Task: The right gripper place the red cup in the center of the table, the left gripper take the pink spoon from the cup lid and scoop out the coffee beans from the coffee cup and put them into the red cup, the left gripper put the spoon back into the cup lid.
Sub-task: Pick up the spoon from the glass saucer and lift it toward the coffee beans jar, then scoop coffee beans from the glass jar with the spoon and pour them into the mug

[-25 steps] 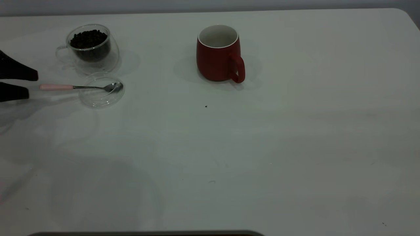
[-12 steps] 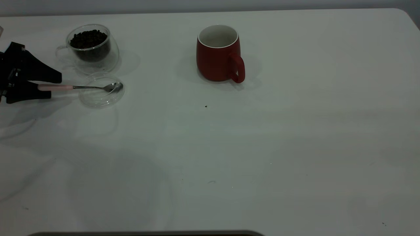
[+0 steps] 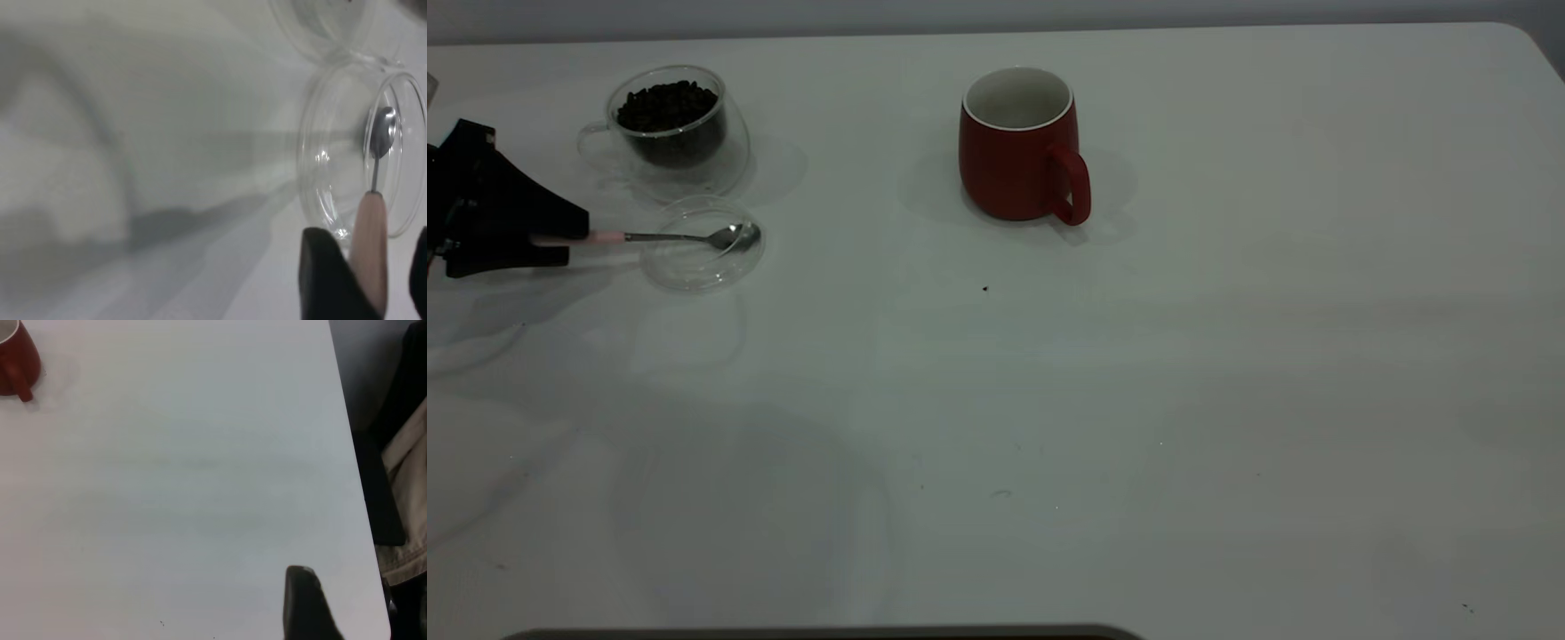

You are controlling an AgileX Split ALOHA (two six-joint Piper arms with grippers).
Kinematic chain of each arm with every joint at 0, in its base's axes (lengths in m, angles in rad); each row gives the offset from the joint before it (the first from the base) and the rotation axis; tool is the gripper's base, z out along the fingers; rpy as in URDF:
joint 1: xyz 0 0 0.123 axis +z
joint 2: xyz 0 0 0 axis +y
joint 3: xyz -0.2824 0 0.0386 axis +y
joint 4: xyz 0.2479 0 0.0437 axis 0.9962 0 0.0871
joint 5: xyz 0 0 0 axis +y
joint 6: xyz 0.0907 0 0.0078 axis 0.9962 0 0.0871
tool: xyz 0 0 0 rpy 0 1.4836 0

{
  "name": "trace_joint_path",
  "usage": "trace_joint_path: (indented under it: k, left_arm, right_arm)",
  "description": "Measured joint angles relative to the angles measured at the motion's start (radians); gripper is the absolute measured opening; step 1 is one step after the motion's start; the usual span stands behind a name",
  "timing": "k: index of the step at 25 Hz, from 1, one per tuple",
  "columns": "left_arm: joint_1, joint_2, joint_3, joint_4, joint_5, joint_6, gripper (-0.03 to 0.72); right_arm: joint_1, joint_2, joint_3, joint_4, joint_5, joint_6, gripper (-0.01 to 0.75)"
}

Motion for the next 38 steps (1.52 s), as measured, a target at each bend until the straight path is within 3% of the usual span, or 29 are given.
trace_joint_path:
  k: [5, 12, 19, 28, 38]
  left_arm:
    - [0.000, 0.000, 0.000, 0.008, 0.022, 0.000, 0.220]
    - [0.039, 0.000, 0.000, 0.034, 0.098, -0.016, 0.138]
    - [0.093, -0.021, 0.000, 0.050, 0.150, -0.031, 0.131]
    - [0.099, -0.045, 0.000, 0.046, 0.353, -0.031, 0.131]
    - [0.099, -0.045, 0.000, -0.206, 0.363, -0.024, 0.130]
  right_arm:
    - [0.000, 0.000, 0.000, 0.000, 0.000, 0.000, 0.438]
    - [0.000, 0.000, 0.000, 0.000, -0.001, 0.000, 0.438]
    - [0.000, 0.000, 0.000, 0.000, -0.001, 0.000, 0.438]
    - [0.000, 0.000, 0.000, 0.000, -0.001, 0.000, 0.438]
    - [0.000, 0.000, 0.000, 0.000, -0.001, 0.000, 0.438]
